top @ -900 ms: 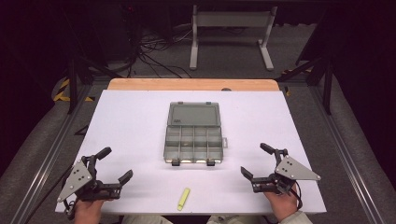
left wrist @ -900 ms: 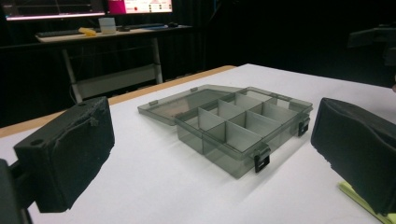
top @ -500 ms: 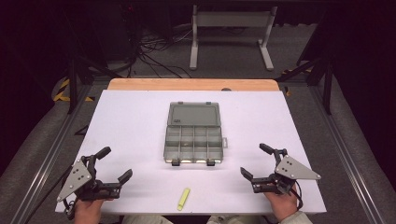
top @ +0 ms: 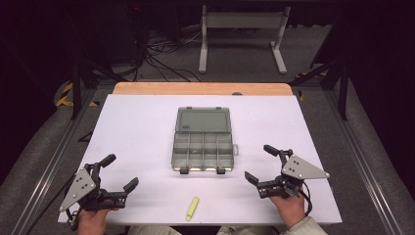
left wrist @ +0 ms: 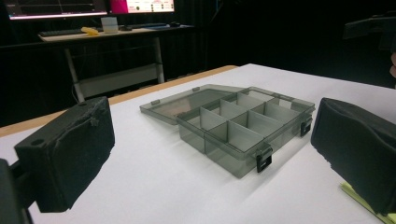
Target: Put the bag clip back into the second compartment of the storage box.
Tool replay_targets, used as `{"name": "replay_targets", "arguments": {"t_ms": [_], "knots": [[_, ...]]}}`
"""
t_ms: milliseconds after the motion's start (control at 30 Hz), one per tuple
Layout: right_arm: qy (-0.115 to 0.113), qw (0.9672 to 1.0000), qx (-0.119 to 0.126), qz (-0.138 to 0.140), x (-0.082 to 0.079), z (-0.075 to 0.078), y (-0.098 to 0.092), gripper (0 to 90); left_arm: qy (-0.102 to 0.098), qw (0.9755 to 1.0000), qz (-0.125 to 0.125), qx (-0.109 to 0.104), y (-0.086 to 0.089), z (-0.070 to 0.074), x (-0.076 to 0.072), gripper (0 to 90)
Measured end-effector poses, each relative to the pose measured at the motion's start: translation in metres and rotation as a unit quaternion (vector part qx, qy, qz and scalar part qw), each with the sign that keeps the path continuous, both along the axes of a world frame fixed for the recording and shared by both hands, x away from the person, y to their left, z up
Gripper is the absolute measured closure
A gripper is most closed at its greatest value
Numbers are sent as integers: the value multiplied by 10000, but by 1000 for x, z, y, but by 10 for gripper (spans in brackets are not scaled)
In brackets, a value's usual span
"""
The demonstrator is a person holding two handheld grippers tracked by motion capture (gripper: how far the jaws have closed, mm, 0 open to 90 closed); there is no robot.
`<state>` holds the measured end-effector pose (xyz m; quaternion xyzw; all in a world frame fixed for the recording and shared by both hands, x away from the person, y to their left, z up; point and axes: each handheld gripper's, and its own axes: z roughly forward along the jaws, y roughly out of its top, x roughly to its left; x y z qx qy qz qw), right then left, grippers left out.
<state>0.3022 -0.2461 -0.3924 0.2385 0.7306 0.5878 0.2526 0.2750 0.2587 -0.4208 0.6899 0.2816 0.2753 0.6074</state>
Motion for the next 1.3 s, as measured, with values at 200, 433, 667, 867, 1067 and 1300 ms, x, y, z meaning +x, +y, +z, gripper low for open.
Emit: {"name": "replay_targets", "arguments": {"t_ms": [200, 433, 667, 867, 1067, 1300], "knots": [[63, 9998, -108, 156, 7, 7, 12, 3, 4, 10000, 5, 15, 1, 0, 0, 1], [257, 9982, -75, 538, 17, 15, 34, 15, 9, 10000, -15, 40, 0, -1, 0, 1], [274, 9970, -82, 714, 24, 21, 49, 28, 15, 10000, 16, 5, 2, -1, 0, 1], [276, 9959, -126, 849, 27, 25, 60, 36, 10, 10000, 13, 23, 1, 0, 0, 1], [356, 9926, -343, 1110, 28, 29, 69, 58, 15, 10000, 36, 7, 1, -1, 0, 0], [625, 9848, -717, 1457, 30, 39, 80, 299, -5, 10000, 31, 39, 0, 0, -1, 0]]}}
